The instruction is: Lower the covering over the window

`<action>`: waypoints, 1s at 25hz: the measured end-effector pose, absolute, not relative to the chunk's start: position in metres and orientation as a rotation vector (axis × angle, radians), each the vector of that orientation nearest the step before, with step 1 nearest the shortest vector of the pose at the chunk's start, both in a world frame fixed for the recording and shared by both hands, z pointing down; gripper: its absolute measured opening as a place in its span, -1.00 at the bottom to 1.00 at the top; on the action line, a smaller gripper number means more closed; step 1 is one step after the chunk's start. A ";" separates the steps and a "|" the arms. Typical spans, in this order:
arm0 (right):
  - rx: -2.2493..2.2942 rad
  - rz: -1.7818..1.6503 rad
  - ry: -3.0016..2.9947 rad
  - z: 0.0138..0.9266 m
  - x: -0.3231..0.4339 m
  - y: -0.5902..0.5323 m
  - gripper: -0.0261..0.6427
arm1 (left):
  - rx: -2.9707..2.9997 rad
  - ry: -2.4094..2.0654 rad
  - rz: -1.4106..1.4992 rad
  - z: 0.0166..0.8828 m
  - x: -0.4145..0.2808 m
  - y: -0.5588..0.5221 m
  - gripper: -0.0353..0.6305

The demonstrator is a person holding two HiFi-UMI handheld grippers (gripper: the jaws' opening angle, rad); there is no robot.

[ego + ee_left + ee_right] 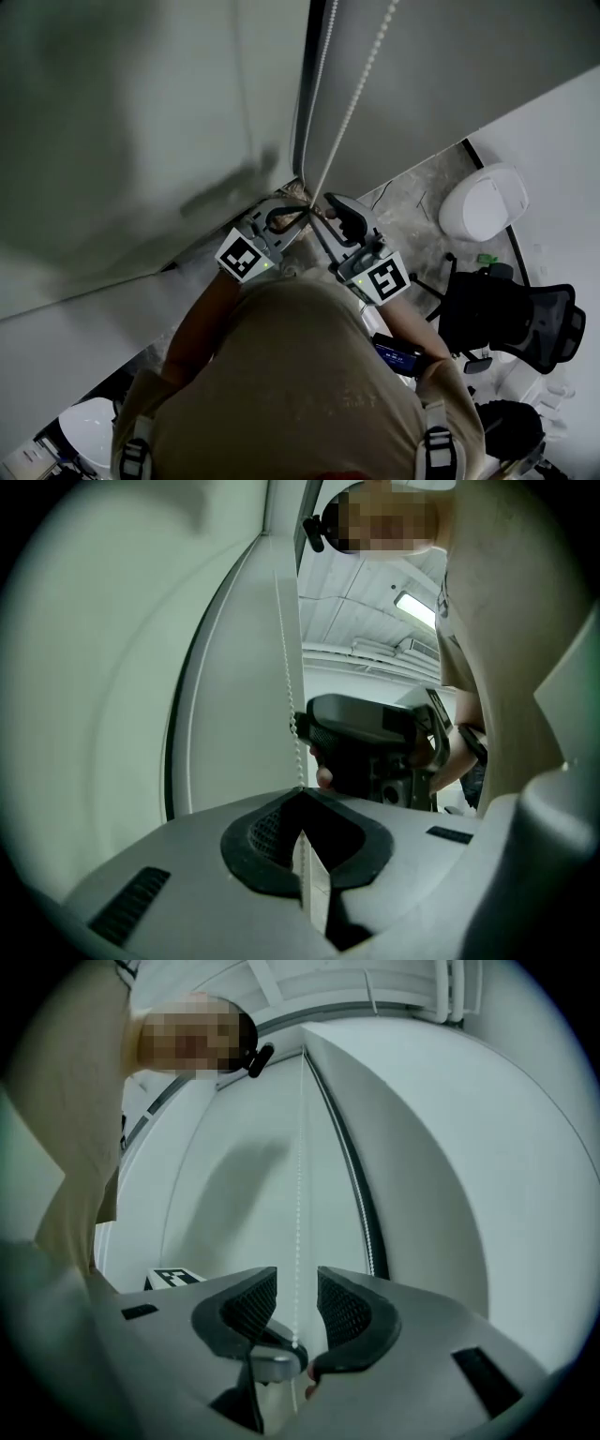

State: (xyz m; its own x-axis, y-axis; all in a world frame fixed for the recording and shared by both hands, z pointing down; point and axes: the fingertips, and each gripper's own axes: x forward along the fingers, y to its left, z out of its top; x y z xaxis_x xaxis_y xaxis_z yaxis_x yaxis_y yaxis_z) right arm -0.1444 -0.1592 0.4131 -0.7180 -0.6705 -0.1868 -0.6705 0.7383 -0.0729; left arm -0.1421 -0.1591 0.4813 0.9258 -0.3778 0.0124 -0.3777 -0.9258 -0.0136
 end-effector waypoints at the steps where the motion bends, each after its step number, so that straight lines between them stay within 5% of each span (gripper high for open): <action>1: -1.073 0.008 2.766 0.416 -0.147 -0.159 -0.53 | -3.097 0.604 -0.005 0.489 -0.140 -0.155 -0.85; 5: -1.095 0.033 2.825 0.428 -0.156 -0.159 -0.83 | -3.142 0.595 0.023 0.499 -0.141 -0.147 -0.85; 10: -1.124 -0.037 2.794 0.429 -0.155 -0.161 -0.87 | -3.182 0.499 0.100 0.491 -0.148 -0.137 -0.84; 11: -1.125 -0.059 2.786 0.430 -0.155 -0.162 -0.87 | -3.213 0.473 0.150 0.488 -0.156 -0.135 -0.70; 12: -1.126 -0.084 2.792 0.435 -0.155 -0.162 -0.87 | -3.240 0.458 0.210 0.483 -0.164 -0.136 -0.32; 13: -1.129 -0.117 2.816 0.446 -0.155 -0.161 -0.87 | -3.256 0.456 0.274 0.476 -0.172 -0.138 -0.27; 19: -1.131 -0.264 2.917 0.494 -0.160 -0.143 -0.87 | -3.166 0.492 0.288 0.409 -0.159 -0.153 -0.31; 20: -1.128 -0.267 2.914 0.494 -0.163 -0.145 -0.87 | -3.151 0.523 0.247 0.407 -0.154 -0.159 -0.45; 21: -1.129 -0.277 2.907 0.494 -0.164 -0.147 -0.87 | -3.138 0.551 0.222 0.407 -0.151 -0.164 -0.80; 25: -1.149 -0.262 2.855 0.488 -0.156 -0.150 -0.87 | -3.123 0.560 0.260 0.411 -0.148 -0.161 -0.85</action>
